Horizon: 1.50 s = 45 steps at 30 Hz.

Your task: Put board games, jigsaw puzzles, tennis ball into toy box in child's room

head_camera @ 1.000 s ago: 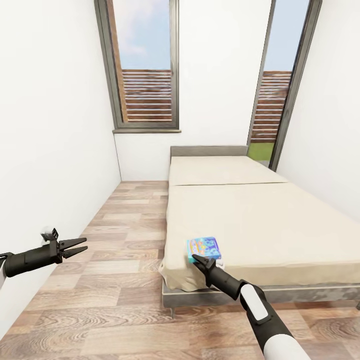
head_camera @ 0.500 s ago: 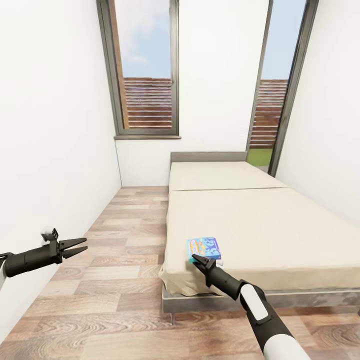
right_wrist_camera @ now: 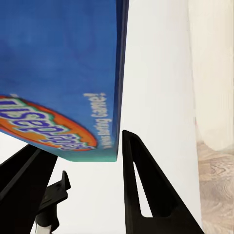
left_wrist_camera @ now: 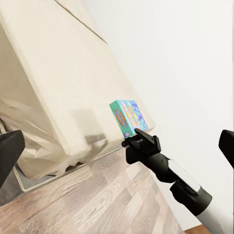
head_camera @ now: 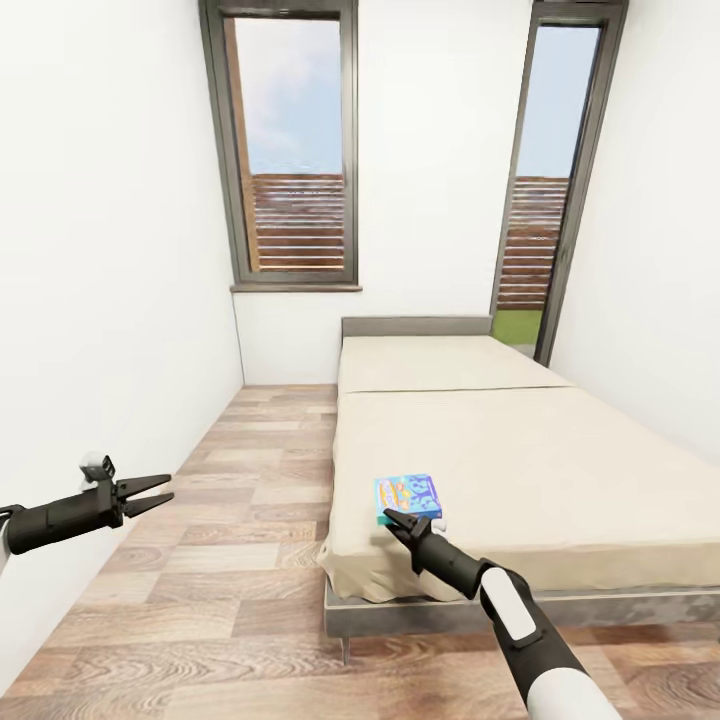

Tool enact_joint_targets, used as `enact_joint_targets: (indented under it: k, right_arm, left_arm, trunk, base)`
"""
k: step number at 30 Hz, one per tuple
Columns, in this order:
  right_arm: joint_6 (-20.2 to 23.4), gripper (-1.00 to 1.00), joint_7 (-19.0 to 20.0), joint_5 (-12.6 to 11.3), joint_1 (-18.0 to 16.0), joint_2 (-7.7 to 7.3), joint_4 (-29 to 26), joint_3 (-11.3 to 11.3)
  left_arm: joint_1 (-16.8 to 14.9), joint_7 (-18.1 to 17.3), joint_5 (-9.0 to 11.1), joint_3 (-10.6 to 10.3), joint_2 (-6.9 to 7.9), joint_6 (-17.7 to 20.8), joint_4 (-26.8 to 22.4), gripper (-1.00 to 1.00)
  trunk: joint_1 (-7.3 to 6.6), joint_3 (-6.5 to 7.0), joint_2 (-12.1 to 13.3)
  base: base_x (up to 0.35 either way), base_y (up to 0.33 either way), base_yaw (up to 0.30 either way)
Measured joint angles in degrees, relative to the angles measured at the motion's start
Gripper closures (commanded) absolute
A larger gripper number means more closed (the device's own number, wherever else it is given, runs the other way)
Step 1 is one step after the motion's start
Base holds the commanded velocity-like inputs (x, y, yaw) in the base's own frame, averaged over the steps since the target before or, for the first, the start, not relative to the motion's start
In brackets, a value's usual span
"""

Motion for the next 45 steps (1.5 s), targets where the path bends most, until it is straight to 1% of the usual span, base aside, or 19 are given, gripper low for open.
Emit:
enact_joint_targets:
  k: [4,8,9,15,17,19,22,24,26,32,42,45]
  right_arm:
    - [-0.2,1.00,-0.5,0.2,0.0,-0.30,-0.5,0.0]
    - [-0.1,1.00,-0.4,0.3,0.1,-2.29,-0.6,0.4]
    - [0.0,1.00,-0.4,0.3,0.1,-2.48,-0.6,0.5]
    - [-0.1,1.00,-0.5,0.4,0.1,-2.81,-0.8,0.8]
    - [-0.1,1.00,-0.6,0.6,0.1,-2.85,-2.0,1.0]
    - [0.1,1.00,-1.2,2.4,0.1,-2.87,-5.2,1.3]
    - [1.0,1.00,-1.9,6.1,0.0,-2.80,-12.6,1.6]
    - [2.3,1.00,-2.2,7.6,0.0,-2.68,-16.3,1.7]
    - [3.4,1.00,-2.2,8.5,0.0,-2.70,-17.9,1.6]
    - [4.3,1.00,-2.1,8.9,0.0,-2.85,-19.2,1.5]
    - [4.5,1.00,-1.6,8.7,0.1,-2.93,-19.5,1.1]
    - [4.5,1.00,-1.6,8.5,0.1,-4.00,-19.5,1.2]
  left_arm:
    - [-0.1,0.0,-0.1,-0.1,0.07,0.4,0.0,-1.00]
    - [-0.1,0.0,-0.2,-0.1,0.06,0.6,0.0,-1.00]
    - [-0.1,0.0,-0.2,-0.1,0.05,0.6,0.0,-1.00]
    - [-0.1,0.0,-0.3,-0.2,0.03,0.6,0.0,-1.00]
    - [-0.1,0.0,-0.3,-0.2,0.03,0.6,0.0,-1.00]
    - [-0.1,0.0,-0.3,-0.3,0.03,0.6,0.0,-1.00]
    - [-0.1,0.0,-0.2,-0.2,0.18,0.6,0.0,-1.00]
    - [-0.1,0.0,-0.1,-0.1,0.29,0.6,0.0,-1.00]
    - [-0.1,0.0,-0.1,-0.1,0.34,0.6,0.0,-1.00]
    - [-0.1,0.0,-0.1,-0.1,0.32,0.6,0.0,-1.00]
    - [-0.1,0.0,-0.3,-0.2,0.23,0.7,0.0,-1.00]
    - [-0.1,0.0,-0.3,-0.4,0.15,0.6,0.0,-1.00]
  trunk:
    - [-0.87,0.72,1.6]
    - [-1.75,1.44,3.2]
    - [-1.97,1.62,3.6]
    - [-3.29,2.70,6.0]
    - [-3.73,3.06,6.8]
    - [-4.17,3.42,7.6]
    - [-4.83,3.96,8.8]
    - [-5.27,4.32,9.6]
    - [-5.70,4.67,10.4]
    - [-7.02,5.75,12.8]
    - [-9.22,7.54,16.8]
    - [-9.88,8.08,18.0]
  base:
    - [0.000,0.000,0.000]
    - [0.000,0.000,0.000]
    - [0.000,0.000,0.000]
    - [0.000,0.000,0.000]
    - [0.000,0.000,0.000]
    - [0.000,0.000,0.000]
    - [0.000,0.000,0.000]
    - [0.000,0.000,0.000]
    - [0.000,0.000,0.000]
    - [0.000,0.000,0.000]
    - [0.000,0.000,0.000]
    - [0.000,0.000,0.000]
